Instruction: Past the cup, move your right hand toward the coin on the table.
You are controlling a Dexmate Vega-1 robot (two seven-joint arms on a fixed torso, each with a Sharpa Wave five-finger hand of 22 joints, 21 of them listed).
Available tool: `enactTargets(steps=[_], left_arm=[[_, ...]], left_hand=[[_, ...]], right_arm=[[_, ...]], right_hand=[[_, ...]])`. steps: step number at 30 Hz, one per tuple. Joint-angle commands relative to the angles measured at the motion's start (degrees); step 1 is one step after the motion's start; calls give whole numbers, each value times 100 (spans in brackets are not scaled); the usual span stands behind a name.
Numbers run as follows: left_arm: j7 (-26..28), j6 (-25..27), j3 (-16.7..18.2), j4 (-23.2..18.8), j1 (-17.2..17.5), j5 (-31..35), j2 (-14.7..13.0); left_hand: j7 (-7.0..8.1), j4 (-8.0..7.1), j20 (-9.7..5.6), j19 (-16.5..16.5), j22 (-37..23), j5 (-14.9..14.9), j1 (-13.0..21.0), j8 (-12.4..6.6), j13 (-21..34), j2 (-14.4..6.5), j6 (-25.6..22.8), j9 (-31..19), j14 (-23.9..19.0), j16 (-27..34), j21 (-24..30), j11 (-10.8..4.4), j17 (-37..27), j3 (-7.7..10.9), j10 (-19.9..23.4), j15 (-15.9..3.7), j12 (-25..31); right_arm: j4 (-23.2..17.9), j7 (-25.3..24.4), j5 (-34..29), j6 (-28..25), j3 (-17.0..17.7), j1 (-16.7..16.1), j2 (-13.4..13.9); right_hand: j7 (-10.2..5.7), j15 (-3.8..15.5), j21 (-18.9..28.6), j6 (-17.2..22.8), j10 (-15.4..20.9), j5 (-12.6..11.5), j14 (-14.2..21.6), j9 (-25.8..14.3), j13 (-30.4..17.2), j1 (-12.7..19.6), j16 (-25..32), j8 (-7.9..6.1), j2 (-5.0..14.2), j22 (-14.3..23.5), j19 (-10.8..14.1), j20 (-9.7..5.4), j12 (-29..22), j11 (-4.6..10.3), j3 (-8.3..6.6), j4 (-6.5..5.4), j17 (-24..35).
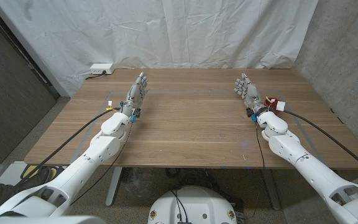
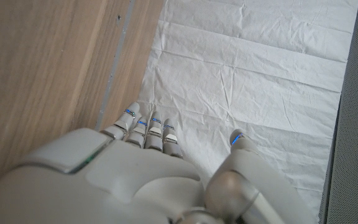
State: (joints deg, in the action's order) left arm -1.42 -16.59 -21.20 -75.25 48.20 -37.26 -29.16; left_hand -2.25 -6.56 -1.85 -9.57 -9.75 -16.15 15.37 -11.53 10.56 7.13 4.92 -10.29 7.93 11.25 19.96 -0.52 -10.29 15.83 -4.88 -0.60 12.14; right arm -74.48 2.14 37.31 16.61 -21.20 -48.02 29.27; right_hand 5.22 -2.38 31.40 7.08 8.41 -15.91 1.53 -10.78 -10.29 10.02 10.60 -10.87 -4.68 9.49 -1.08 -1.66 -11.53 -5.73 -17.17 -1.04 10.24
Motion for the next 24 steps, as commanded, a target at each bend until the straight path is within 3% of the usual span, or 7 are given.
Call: enactTargets(steps=[1, 8, 12, 24], left_arm=[[64, 25, 12, -137, 45, -7, 1], [17, 20, 25, -141, 39, -65, 19], [-291, -122, 29, 103, -51, -233, 141], [-339, -66, 80, 8, -23, -326, 92]], left_hand=[[-16, -4, -452, -36, -15, -39, 67, -32, 20, -7, 5, -22, -7, 22, 23, 28, -10, 35, 11, 8, 23], [-16, 0, -455, -28, -16, -45, 74, -28, 19, -16, 0, -22, -7, 17, 10, 27, -10, 31, 14, 7, 20], [-17, 4, -443, -16, -16, -50, 80, -27, 19, -24, -8, -22, -20, 18, 3, 27, -10, 29, 25, 9, 21], [-23, 16, -426, 14, -17, -63, 109, -29, 17, -66, -45, -22, -47, 15, -22, 27, -10, 34, 59, 13, 23]], right_arm=[[56, 85, 61, 44, 27, 35, -8], [-10, 49, 16, 23, 26, 18, 41], [-105, 20, -24, -16, 24, -5, 104], [-339, -22, -74, 49, 57, -118, 190]], right_hand=[[15, -27, 10, 56, 79, -34, 27, -7, -18, 74, 44, -42, -3, 25, 48, -75, -35, 10, -29, 24, 9], [14, -27, -13, 68, 80, -28, 35, -4, -19, 95, 43, -43, 3, 26, 65, -64, -36, -6, -30, 41, 8], [12, -32, -26, 72, 81, -24, 36, -3, -19, 108, 42, -43, 11, 27, 75, -64, -37, -5, -33, 50, 8], [12, -47, -65, 82, 103, -13, 61, 0, -20, 141, 46, -42, 33, 29, 98, -50, -46, -8, -39, 75, 8]])
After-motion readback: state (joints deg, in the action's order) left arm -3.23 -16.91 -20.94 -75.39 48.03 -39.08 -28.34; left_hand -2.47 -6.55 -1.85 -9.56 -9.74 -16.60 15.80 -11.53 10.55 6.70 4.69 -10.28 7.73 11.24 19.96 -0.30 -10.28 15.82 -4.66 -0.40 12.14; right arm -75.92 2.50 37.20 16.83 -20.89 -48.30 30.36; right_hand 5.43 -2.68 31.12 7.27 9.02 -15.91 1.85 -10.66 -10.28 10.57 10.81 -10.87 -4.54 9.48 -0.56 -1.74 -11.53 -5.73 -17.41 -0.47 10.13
